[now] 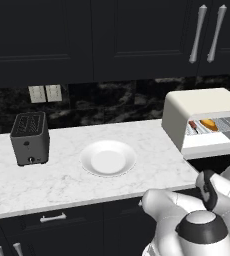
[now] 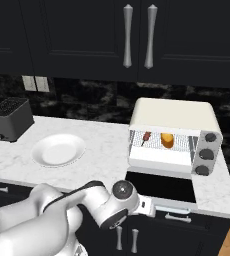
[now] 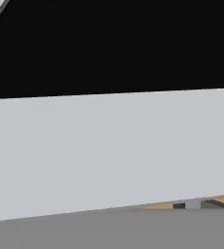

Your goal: Pick up the kebab skewer and baguette bread, and place them inside the toaster oven. Close the toaster oven door and start by setting the timer.

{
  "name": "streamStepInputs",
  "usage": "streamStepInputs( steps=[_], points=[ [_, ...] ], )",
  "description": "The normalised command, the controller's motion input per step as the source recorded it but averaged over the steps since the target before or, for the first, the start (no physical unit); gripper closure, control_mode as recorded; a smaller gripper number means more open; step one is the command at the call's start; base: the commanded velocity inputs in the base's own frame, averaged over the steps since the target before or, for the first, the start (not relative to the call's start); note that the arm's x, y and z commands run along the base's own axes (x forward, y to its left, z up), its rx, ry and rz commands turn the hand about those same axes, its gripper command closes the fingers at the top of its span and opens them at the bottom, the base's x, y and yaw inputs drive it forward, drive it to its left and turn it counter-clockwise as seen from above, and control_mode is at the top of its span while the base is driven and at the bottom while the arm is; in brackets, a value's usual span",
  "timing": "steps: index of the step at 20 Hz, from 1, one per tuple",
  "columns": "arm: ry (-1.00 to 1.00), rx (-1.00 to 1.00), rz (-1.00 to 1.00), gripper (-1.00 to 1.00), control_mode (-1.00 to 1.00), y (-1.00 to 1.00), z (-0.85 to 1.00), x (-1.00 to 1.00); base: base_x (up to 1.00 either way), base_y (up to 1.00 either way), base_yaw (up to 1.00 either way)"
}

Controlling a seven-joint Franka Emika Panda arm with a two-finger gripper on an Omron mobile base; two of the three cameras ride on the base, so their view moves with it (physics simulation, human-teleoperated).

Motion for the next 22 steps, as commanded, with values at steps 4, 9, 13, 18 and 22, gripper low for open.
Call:
streamStepInputs(
  steps=[4, 9, 13, 18, 22],
  points=[
    [0.0, 0.0, 0.0, -1.0, -1.0, -0.12, -0.01, 0.18, 0.0, 0.0, 0.0],
    [-0.02, 0.0, 0.0, -1.0, -1.0, -0.04, 0.0, 0.27, 0.0, 0.0, 0.0],
    [0.0, 0.0, 0.0, -1.0, -1.0, 0.0, 0.02, 0.45, 0.0, 0.0, 0.0],
    [0.0, 0.0, 0.0, -1.0, -1.0, 0.0, 0.2, 0.49, 0.0, 0.0, 0.0],
    [-0.01, 0.0, 0.0, -1.0, -1.0, 0.0, 0.39, 0.46, 0.0, 0.0, 0.0]
  ],
)
